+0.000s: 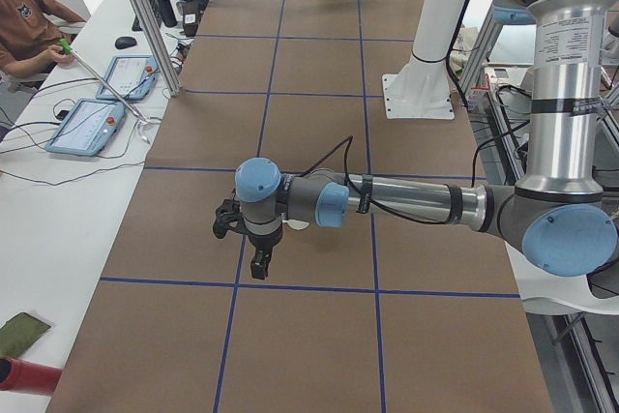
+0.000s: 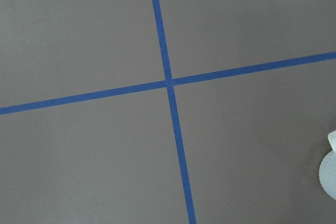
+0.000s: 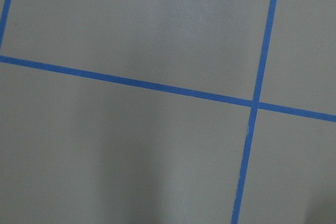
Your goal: Left arm hands cup to right arm to dump lemon
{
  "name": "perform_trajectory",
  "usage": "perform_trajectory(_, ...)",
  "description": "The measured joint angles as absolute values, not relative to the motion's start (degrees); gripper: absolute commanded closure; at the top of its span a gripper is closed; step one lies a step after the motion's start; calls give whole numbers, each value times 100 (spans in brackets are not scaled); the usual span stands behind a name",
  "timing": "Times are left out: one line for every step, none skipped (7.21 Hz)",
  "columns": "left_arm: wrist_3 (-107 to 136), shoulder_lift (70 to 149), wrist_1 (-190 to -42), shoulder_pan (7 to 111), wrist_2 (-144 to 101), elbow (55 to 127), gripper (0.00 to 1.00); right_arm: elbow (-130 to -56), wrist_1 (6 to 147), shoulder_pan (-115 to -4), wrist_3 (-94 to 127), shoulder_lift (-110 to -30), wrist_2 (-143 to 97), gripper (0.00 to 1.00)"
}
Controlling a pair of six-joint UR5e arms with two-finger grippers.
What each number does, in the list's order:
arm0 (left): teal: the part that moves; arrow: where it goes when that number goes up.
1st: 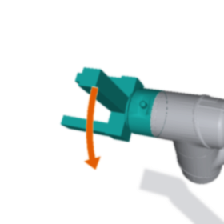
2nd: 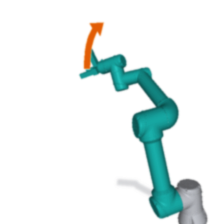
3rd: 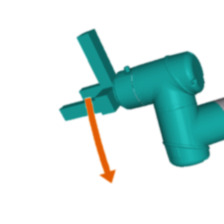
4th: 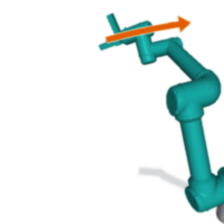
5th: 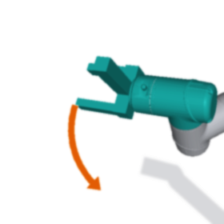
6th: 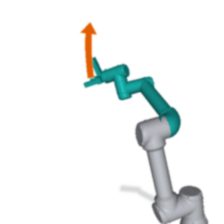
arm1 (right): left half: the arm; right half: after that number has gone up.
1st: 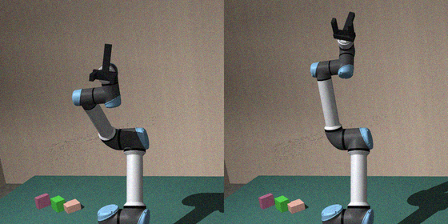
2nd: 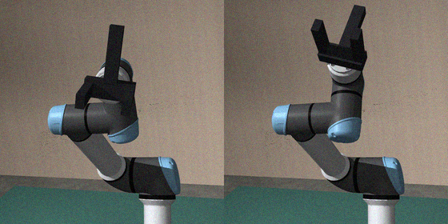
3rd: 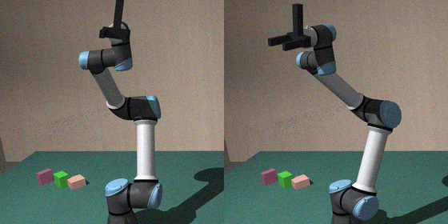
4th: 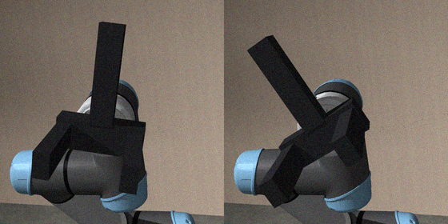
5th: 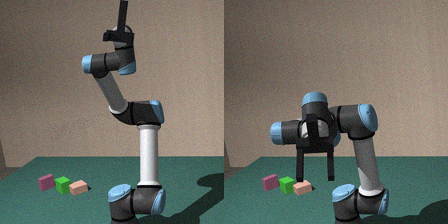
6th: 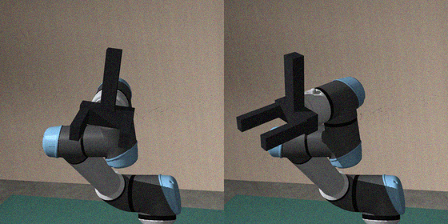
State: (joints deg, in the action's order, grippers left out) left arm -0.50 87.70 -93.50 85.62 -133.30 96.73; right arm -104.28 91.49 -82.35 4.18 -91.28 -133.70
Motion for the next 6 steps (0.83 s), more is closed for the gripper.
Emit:
perform_trajectory(-65, 8765, -9358, 8563, -13378, 9674, 0, -10382, 9165, -8238, 310, -9168, -13349, 0)
perform_trajectory(-94, 8752, -9373, 8563, -13393, 9714, 0, -10314, 9172, -8249, 34, -9242, -13302, 0)
perform_trajectory(-107, 8734, -9372, 8564, -13386, 9769, 0, -10246, 9175, -8291, -365, -9349, -13247, 0)
perform_trajectory(-116, 8694, -9370, 8567, -13378, 9798, 0, -10202, 9175, -8352, -682, -9442, -13222, 0)
perform_trajectory(-125, 8644, -9371, 8568, -13375, 9822, 0, -10186, 9174, -8389, -836, -9499, -13213, 0)
perform_trajectory(-131, 8612, -9375, 8568, -13386, 9836, 0, -10183, 9170, -8404, -894, -9514, -13204, 0)
